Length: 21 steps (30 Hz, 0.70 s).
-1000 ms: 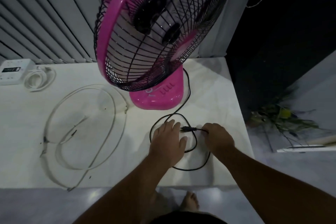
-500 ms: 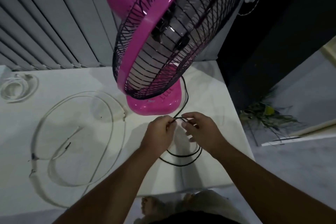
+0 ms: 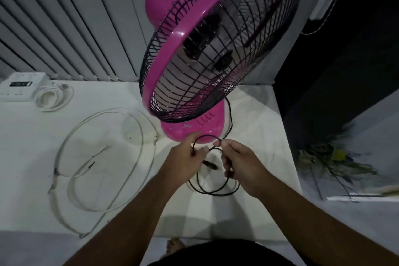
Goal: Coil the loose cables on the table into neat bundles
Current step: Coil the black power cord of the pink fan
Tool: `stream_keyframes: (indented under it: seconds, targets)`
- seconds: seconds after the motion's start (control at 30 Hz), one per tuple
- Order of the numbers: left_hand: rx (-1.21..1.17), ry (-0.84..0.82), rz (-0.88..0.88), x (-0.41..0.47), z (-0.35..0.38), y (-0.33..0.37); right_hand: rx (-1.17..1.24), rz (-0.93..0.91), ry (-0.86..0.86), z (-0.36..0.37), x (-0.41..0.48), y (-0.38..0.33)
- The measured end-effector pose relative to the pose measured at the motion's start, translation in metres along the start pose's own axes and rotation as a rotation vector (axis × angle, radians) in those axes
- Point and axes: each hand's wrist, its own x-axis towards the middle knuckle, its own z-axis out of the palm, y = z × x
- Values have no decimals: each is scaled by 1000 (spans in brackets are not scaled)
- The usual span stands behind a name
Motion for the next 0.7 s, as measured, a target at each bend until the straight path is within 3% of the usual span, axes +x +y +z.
stream_keyframes:
  seconds: [0.1, 0.33, 0.57, 0.7]
  targets:
    - [64, 90, 77, 5, -1, 14, 138, 59, -84, -4, 4, -3]
    - [128, 40, 88, 5, 4, 14, 338, 225, -97, -10, 12, 7]
    - [-216, 170, -142, 6, 10, 15, 200, 515, -217, 3, 10, 13]
    - [-497, 115, -258, 0, 9, 12, 288, 480, -159, 3, 11, 10]
